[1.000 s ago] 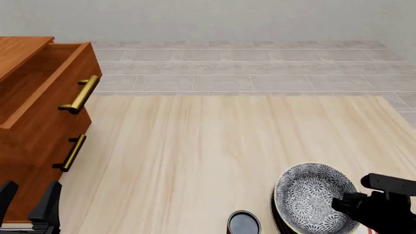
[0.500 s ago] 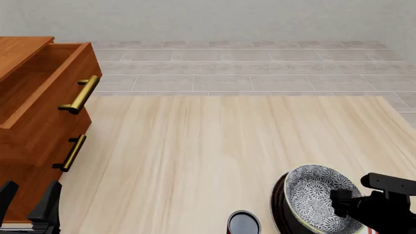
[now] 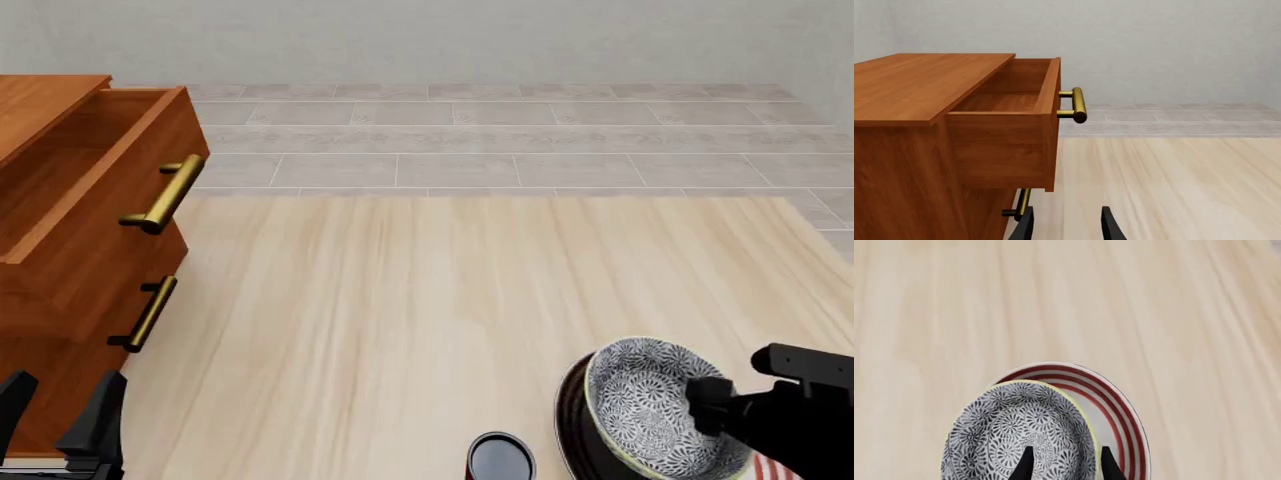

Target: Put the bowl on the plate.

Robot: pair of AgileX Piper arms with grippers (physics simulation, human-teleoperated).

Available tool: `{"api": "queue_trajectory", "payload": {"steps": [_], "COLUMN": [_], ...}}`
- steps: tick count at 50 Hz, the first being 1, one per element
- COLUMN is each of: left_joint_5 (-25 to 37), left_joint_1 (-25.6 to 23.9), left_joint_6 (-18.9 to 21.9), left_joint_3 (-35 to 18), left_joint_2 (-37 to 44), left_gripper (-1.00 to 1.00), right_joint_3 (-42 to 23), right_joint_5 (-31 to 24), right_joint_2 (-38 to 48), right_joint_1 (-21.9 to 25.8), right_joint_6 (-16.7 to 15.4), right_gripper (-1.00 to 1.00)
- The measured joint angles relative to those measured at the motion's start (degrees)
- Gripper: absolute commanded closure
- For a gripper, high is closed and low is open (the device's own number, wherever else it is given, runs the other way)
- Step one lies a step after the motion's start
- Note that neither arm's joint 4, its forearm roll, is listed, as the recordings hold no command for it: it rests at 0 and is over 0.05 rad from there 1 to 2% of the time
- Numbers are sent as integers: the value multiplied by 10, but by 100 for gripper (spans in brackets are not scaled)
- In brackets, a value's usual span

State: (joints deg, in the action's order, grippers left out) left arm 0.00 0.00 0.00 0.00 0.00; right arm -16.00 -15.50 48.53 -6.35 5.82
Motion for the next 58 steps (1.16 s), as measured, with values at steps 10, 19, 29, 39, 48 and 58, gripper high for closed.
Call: {"api": "queue_trajectory", "payload": {"steps": [10, 19, 29, 39, 48, 58], "left_joint_5": [0, 0, 0, 0, 0, 0], "left_joint_1": [0, 0, 0, 0, 0, 0], "left_joint_6": [0, 0, 0, 0, 0, 0], "left_joint_3": [0, 0, 0, 0, 0, 0], "left_joint_2": [0, 0, 0, 0, 0, 0], "left_gripper": [-100, -100, -100, -100, -100, -100], "right_joint_3": [-39, -71, -114, -159, -202, -242], "right_joint_5": [-41, -74, -116, -156, -194, -224], "right_joint_2": [-24, -44, -67, -89, -108, -118], "right_joint_1": [-7, -11, -8, 2, 16, 29], "right_joint_6": [-13, -26, -38, -48, -56, -63], "right_gripper": [-100, -100, -100, -100, -100, -100]}}
